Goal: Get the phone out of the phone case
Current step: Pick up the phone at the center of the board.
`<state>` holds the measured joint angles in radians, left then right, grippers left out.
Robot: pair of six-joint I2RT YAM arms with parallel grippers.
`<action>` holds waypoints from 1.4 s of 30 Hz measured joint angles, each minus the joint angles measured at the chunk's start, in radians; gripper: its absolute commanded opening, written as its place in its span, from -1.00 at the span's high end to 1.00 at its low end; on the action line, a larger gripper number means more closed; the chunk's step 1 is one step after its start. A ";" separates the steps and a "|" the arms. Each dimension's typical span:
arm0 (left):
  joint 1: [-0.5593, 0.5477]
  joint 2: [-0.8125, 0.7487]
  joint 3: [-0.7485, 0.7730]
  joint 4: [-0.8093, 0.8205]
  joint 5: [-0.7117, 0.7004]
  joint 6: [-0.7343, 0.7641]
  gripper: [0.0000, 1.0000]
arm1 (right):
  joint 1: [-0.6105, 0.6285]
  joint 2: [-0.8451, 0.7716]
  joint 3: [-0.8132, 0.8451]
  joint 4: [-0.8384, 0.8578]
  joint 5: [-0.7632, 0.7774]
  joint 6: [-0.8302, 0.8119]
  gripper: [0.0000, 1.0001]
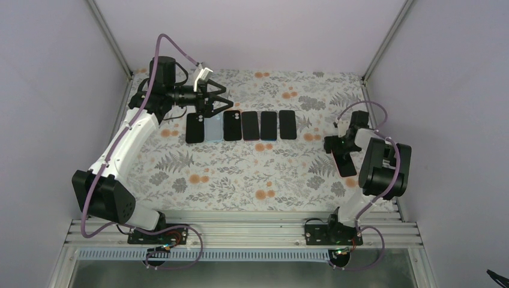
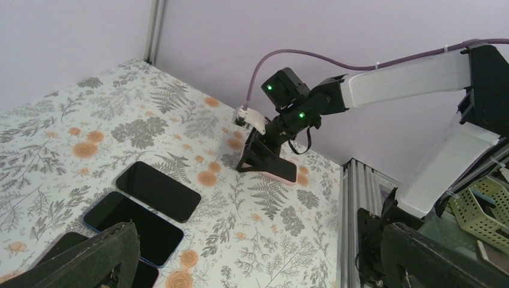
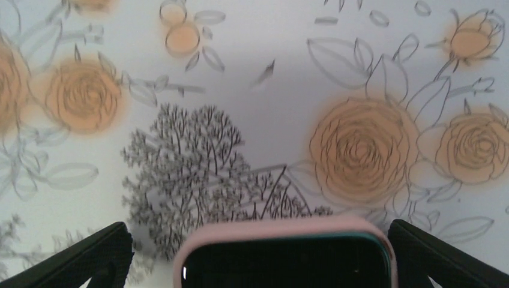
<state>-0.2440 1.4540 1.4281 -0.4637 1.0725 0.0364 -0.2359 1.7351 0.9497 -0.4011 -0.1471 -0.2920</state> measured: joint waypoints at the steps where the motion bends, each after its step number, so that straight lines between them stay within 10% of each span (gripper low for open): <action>1: 0.000 0.000 0.000 0.000 0.000 0.000 -1.00 | 0.000 -0.009 -0.012 -0.002 0.006 -0.020 -0.99; 14: 0.000 -0.003 -0.006 0.005 -0.011 0.000 -1.00 | -0.068 -0.167 -0.182 -0.001 0.036 -0.164 -0.83; 28: 0.001 -0.004 -0.013 0.006 -0.029 0.000 -1.00 | -0.100 -0.209 -0.230 0.026 0.021 -0.241 -0.05; 42: 0.001 -0.006 -0.076 0.048 -0.034 -0.026 -1.00 | -0.063 -0.217 -0.166 -0.135 0.051 -0.288 0.00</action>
<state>-0.2432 1.4483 1.3521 -0.4152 1.0386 0.0105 -0.2989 1.5181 0.7834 -0.5365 -0.0956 -0.5797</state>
